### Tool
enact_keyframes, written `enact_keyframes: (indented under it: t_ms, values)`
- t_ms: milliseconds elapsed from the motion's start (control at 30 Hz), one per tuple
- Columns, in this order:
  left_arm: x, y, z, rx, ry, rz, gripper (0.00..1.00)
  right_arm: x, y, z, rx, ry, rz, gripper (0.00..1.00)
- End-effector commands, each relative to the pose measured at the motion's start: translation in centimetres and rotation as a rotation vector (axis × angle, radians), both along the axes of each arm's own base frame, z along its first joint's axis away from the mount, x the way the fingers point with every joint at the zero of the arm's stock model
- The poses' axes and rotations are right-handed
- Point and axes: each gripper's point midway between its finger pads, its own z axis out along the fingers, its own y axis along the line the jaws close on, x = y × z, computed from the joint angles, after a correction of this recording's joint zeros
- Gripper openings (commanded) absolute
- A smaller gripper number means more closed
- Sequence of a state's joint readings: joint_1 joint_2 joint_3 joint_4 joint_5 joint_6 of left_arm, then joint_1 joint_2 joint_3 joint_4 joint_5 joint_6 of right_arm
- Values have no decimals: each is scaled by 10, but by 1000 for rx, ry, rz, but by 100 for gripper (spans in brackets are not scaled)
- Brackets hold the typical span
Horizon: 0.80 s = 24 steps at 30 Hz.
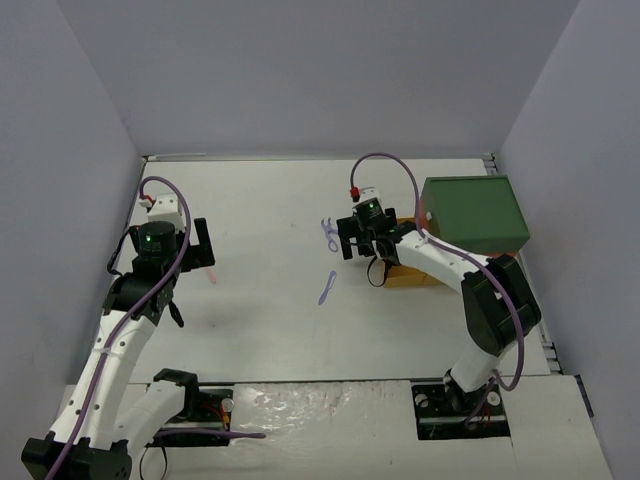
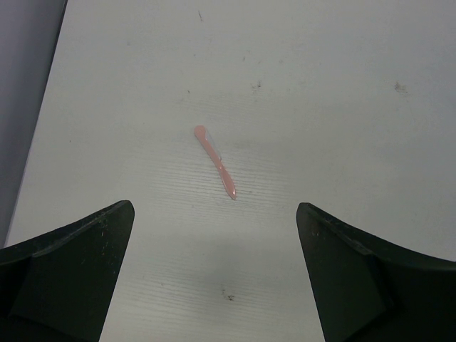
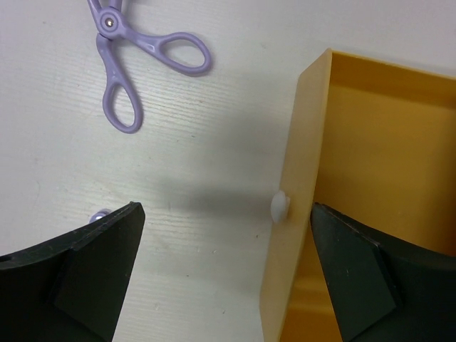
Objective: Organize the makeup
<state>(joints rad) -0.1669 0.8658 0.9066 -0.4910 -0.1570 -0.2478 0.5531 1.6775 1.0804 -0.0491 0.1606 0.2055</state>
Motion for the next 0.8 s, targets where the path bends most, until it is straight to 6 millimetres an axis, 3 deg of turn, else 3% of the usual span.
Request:
enact_keyframes:
  t_ms: [0,167,333,467,600,767]
  values:
    - [10,1,38,-28,-105,16,97,17,13,93,98,-237,-42,100]
    - [10,1,36,-27,-98,16,97,19,35,114,146,-266,20,99]
    - [10,1,36,-24,-97,20,97,25,56,105,138,-232,136,95]
    - [10,1,36,-23,-96,19,97,28,71,84,133,-181,188,88]
    - [10,1,35,-23,-95,18,97,36,83,57,139,-145,203,75]
    - [10,1,34,-25,-90,17,97,44,90,33,142,-123,183,69]
